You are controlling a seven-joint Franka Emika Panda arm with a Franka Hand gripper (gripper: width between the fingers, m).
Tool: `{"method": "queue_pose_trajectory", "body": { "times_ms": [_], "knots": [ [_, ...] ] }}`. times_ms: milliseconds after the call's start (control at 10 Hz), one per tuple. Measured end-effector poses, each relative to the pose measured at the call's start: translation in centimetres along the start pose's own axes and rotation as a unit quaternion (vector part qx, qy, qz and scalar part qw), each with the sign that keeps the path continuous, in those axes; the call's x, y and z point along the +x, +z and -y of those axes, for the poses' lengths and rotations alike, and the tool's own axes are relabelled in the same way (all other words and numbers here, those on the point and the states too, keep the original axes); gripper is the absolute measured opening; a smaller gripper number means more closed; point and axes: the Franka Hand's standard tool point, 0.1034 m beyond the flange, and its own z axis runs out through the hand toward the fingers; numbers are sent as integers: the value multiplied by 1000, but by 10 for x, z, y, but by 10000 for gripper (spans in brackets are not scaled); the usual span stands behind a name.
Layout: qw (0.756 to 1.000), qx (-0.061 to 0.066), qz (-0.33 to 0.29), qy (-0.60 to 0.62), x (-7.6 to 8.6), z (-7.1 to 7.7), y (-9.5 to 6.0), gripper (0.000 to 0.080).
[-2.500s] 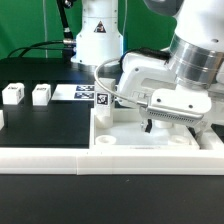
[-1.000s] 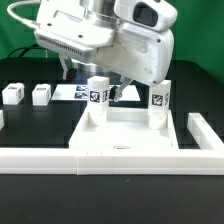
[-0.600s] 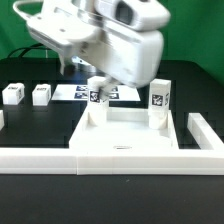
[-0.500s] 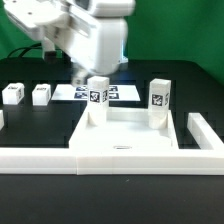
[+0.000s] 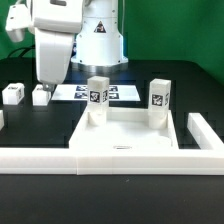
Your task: Assemble square table
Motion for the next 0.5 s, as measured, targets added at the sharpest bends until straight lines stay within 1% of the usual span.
{"method": "queue_pose_trajectory", "body": {
  "times_ms": [200,300,400,500],
  "knots": [
    [999,0,-3,52,0,1,2,649],
    [993,-13,-26,118,-9,6,8,649],
    [981,-20,-43,187,-25,26,20,649],
    [965,-11,-52,257,-35,46,35,649]
  ]
}}
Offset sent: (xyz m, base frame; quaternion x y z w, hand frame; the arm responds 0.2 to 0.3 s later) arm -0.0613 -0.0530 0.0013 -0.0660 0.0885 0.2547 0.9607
